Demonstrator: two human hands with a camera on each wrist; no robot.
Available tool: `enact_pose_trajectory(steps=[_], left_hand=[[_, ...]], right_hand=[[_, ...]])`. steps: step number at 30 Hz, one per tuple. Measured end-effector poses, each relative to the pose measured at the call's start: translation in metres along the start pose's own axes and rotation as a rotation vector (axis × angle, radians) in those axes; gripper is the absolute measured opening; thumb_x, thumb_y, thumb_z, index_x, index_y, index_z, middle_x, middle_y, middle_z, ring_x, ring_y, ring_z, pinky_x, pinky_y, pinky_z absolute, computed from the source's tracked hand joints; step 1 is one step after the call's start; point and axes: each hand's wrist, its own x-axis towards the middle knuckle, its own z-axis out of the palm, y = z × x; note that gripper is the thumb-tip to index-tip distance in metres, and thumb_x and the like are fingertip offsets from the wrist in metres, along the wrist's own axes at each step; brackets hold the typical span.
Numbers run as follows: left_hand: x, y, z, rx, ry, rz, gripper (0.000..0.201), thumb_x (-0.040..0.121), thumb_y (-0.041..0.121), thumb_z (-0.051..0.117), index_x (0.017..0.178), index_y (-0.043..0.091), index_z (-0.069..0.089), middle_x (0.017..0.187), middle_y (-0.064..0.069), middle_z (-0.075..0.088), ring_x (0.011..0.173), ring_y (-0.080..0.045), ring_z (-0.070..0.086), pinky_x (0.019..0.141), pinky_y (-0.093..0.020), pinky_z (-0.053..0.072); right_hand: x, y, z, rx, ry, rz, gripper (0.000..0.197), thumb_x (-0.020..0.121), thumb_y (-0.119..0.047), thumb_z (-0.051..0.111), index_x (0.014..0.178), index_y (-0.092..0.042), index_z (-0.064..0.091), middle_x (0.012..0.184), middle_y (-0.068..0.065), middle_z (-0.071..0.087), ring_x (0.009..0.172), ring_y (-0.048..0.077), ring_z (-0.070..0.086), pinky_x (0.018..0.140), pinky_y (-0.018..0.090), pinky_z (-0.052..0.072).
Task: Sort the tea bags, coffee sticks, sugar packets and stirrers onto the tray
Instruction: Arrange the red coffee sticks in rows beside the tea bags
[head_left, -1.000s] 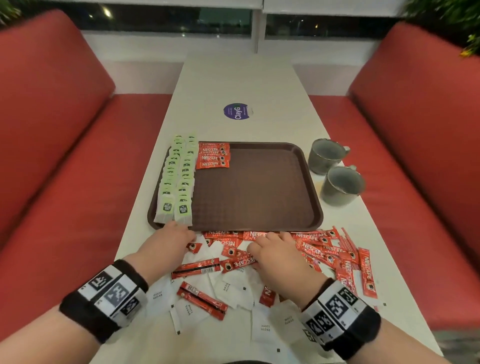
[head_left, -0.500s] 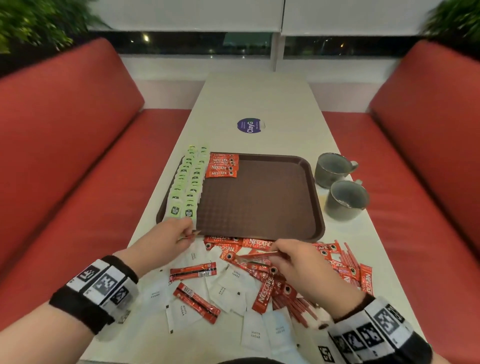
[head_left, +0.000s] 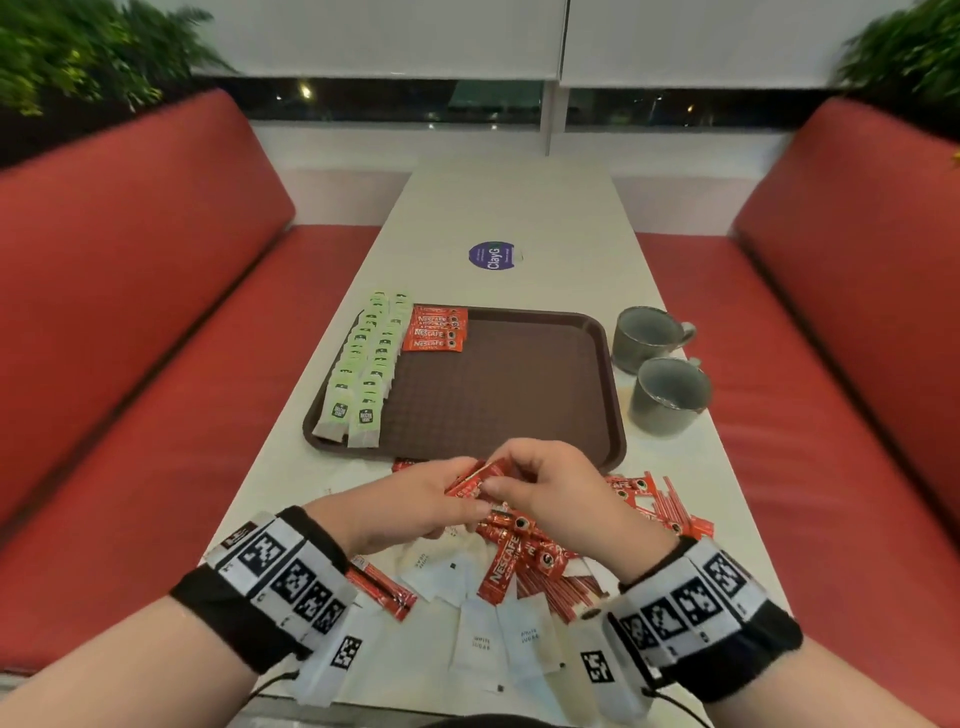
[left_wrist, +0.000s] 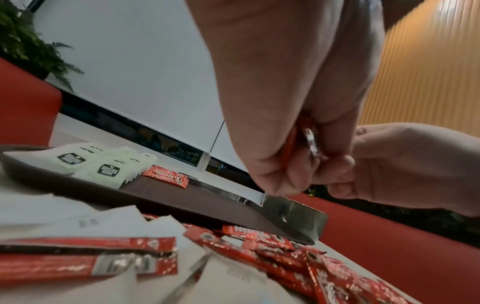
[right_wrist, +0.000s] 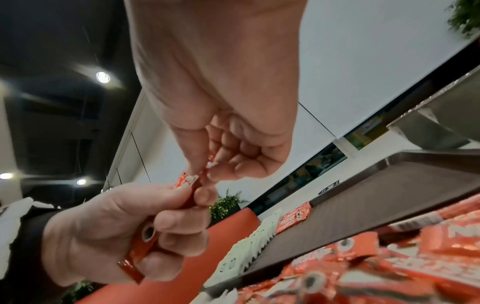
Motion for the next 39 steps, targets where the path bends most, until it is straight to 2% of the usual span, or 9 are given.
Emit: enact_pose_trajectory(steps=[5, 10, 17, 25, 28, 30, 32, 35, 39], left_hand=[[-0.003, -0.018, 0.0, -0.095, 0.239, -0.119, 0.016, 0.096, 0.034, 0.052, 0.091, 0.019, 0.051, 0.064, 0.004, 0.049, 0.056, -0.009, 0.043, 0.051, -0.019, 0.036], [-0.012, -0.026, -0.002, -0.306, 0.29, -0.15, 0.017, 0.095, 0.031, 0.055, 0.086, 0.017, 0.05, 0.054, 0.009, 0.039, 0.047, -0.006, 0.03, 0.047, -0.019, 0.028], [-0.022, -0.035, -0.009, -0.269, 0.286, -0.134, 0.02, 0.093, 0.036, 0.056, 0.086, 0.017, 0.052, 0.056, 0.009, 0.04, 0.049, -0.006, 0.03, 0.049, -0.02, 0.028], [-0.016, -0.031, -0.009, -0.029, 0.294, -0.059, 0.024, 0.081, 0.04, 0.07, 0.09, 0.021, 0.059, 0.072, 0.007, 0.056, 0.057, -0.004, 0.046, 0.054, -0.017, 0.039], [-0.011, -0.022, 0.001, 0.08, 0.127, 0.019, 0.021, 0.077, 0.031, 0.075, 0.091, 0.026, 0.061, 0.08, 0.013, 0.064, 0.063, 0.007, 0.054, 0.055, -0.008, 0.04], [-0.008, -0.018, 0.006, 0.1, 0.067, 0.022, 0.014, 0.08, 0.02, 0.07, 0.081, 0.024, 0.057, 0.075, 0.011, 0.059, 0.062, 0.0, 0.051, 0.053, -0.011, 0.038], [-0.006, -0.018, 0.007, 0.011, 0.068, -0.02, 0.013, 0.083, 0.011, 0.061, 0.077, 0.021, 0.055, 0.07, 0.004, 0.054, 0.056, -0.007, 0.043, 0.049, -0.018, 0.033], [-0.007, -0.022, 0.002, -0.099, 0.143, -0.082, 0.016, 0.091, 0.021, 0.059, 0.075, 0.023, 0.054, 0.062, 0.008, 0.051, 0.051, -0.005, 0.04, 0.047, -0.017, 0.032], [-0.013, -0.029, -0.001, -0.214, 0.242, -0.148, 0.014, 0.095, 0.029, 0.055, 0.085, 0.02, 0.052, 0.072, 0.004, 0.051, 0.062, -0.008, 0.046, 0.048, -0.011, 0.036]], right_hand=[[-0.009, 0.025, -0.005, -0.451, -0.082, 0.049, 0.036, 0.082, -0.033, 0.071, 0.115, -0.031, 0.057, 0.101, -0.013, 0.056, 0.091, 0.004, 0.05, 0.08, 0.022, 0.041], [-0.01, 0.041, 0.017, -0.814, -0.25, -0.004, 0.057, 0.085, -0.031, 0.064, 0.138, -0.034, 0.042, 0.137, -0.004, 0.038, 0.126, 0.021, 0.033, 0.104, 0.04, 0.033], [-0.001, 0.038, 0.03, -0.966, -0.244, -0.113, 0.031, 0.093, -0.017, 0.048, 0.121, -0.027, 0.057, 0.13, -0.002, 0.045, 0.121, 0.023, 0.035, 0.096, 0.039, 0.029], [-0.001, 0.023, 0.015, -0.745, -0.077, -0.136, 0.014, 0.091, -0.029, 0.058, 0.101, -0.028, 0.068, 0.099, -0.009, 0.062, 0.097, 0.015, 0.05, 0.084, 0.033, 0.037], [0.002, 0.011, 0.023, -0.85, -0.081, -0.315, 0.008, 0.075, -0.029, 0.072, 0.082, -0.03, 0.072, 0.076, -0.01, 0.061, 0.077, 0.018, 0.056, 0.066, 0.031, 0.034], [0.002, 0.005, 0.031, -0.834, -0.033, -0.39, 0.015, 0.062, -0.025, 0.079, 0.071, -0.031, 0.069, 0.066, -0.013, 0.059, 0.067, 0.014, 0.055, 0.062, 0.028, 0.036], [0.002, 0.003, 0.03, -0.74, 0.051, -0.378, 0.015, 0.07, -0.024, 0.075, 0.081, -0.027, 0.066, 0.077, -0.012, 0.062, 0.078, 0.015, 0.055, 0.071, 0.032, 0.041], [-0.002, 0.015, 0.021, -0.605, 0.185, -0.15, 0.025, 0.085, -0.033, 0.066, 0.108, -0.026, 0.061, 0.108, -0.01, 0.059, 0.104, 0.014, 0.05, 0.089, 0.035, 0.04], [-0.001, 0.037, 0.018, -0.835, 0.025, 0.156, 0.044, 0.089, -0.048, 0.056, 0.127, -0.028, 0.051, 0.123, -0.007, 0.053, 0.116, 0.018, 0.044, 0.099, 0.038, 0.035]])
